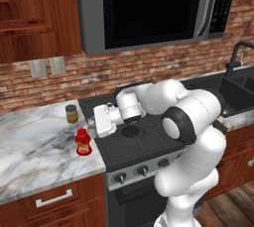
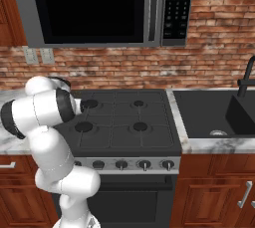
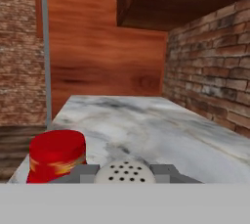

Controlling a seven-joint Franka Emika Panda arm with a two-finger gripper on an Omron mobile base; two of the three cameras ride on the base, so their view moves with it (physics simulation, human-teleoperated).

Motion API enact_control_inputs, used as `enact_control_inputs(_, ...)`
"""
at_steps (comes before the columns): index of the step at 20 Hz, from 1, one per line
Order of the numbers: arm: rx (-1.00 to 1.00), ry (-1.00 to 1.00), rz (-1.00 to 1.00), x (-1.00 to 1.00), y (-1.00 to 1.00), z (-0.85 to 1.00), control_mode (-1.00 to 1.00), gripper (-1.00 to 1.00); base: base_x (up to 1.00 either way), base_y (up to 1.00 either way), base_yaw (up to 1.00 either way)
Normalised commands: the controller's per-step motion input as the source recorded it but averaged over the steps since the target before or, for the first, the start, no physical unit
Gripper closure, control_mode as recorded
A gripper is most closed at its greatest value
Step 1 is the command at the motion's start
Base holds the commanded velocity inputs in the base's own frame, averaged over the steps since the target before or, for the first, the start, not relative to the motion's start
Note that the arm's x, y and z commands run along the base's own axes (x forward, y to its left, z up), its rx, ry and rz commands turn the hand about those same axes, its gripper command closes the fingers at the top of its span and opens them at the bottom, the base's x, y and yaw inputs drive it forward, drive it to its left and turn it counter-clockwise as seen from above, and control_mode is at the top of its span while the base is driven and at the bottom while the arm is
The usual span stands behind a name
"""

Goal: Collect the turmeric, ketchup, and shaker from the cabinet and place them next to the stove.

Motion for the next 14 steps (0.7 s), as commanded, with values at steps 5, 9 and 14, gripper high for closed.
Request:
enact_control_inputs(5, 0.00, 0.00, 0.00, 0.23, 0.05, -0.18, -1.00, 1.00, 0.00, 0.00, 0.00)
enact_control_inputs(9, 0.00, 0.00, 0.00, 0.25, 0.02, -0.15, -1.00, 1.00, 0.00, 0.00, 0.00)
enact_control_inputs(14, 0.00, 0.00, 0.00, 0.18, 0.06, -0.19, -1.00, 1.00, 0.00, 0.00, 0.00)
